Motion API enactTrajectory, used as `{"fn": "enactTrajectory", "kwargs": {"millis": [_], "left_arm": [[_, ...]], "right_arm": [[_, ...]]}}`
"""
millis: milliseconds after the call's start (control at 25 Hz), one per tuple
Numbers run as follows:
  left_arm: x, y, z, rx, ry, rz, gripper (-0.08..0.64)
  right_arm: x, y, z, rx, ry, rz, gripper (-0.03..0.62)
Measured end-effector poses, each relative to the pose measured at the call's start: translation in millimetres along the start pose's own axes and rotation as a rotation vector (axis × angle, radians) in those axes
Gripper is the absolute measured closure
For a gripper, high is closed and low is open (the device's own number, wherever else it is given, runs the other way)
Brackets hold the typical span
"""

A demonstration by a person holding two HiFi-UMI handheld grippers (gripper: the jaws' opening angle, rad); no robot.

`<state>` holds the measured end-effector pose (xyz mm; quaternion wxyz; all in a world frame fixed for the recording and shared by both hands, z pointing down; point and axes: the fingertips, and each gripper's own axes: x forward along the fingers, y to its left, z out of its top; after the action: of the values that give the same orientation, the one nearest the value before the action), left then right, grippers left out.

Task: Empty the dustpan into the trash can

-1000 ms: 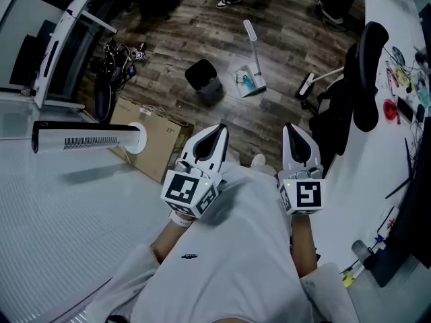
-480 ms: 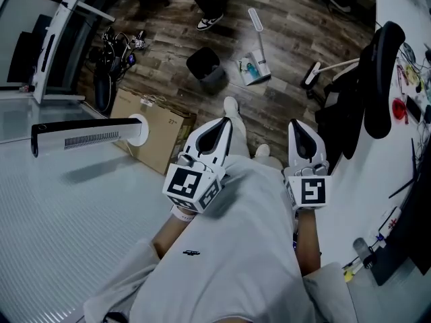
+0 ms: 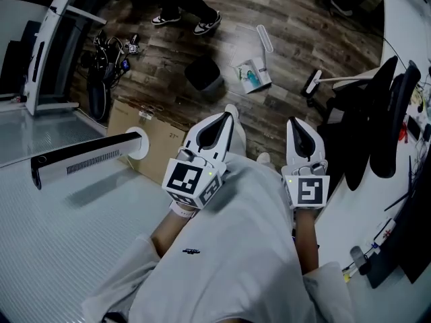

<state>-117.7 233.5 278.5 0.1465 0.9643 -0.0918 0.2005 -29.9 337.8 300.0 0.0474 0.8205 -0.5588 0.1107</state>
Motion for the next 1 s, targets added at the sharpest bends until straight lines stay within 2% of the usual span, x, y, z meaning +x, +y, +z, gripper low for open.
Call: {"fn": "enactTrajectory", "kwargs": {"millis": [120,240,440,560,680,800,920,1000], "left_arm": [[18.4,35.6,22.9,-0.019,-0.002,-0.014,0.553],[33.2,71.7,42.3,-0.033,-0.006,-0.033,0.552],[55.9,131.0,75.5,-0.043,-0.031,-0.068,0.554],[67.3,159.0,88.0,-0.04,-0.033,-0.104,0.553],[83.5,176.3,94.5,-0.03,-0.03,-0.143,0.553],[97.8,186.8,98.1,-0.023,-0.019,-0.165,0.553],[106.6,193.5,101.6,-0.011,-0.016,-0.161,0.552],[113.2,196.6,104.3,-0.002,-0.017,-0.154,0.552]], "right_arm": [[47.1,0.4,32.2,-0.017,-0.031,-0.028,0.581],[88.5,1.6,49.4,-0.05,-0.011,-0.04,0.58],[149.7,13.6,68.0,-0.009,-0.007,0.011,0.581],[176.6,17.9,79.4,-0.056,-0.001,-0.033,0.581],[195.8,15.6,84.1,-0.062,0.0,-0.083,0.581],[207.4,13.2,74.8,-0.064,0.034,-0.093,0.581],[216.0,11.9,70.2,-0.054,0.049,-0.081,0.581],[221.3,2.8,65.6,-0.025,0.054,-0.106,0.581]]}}
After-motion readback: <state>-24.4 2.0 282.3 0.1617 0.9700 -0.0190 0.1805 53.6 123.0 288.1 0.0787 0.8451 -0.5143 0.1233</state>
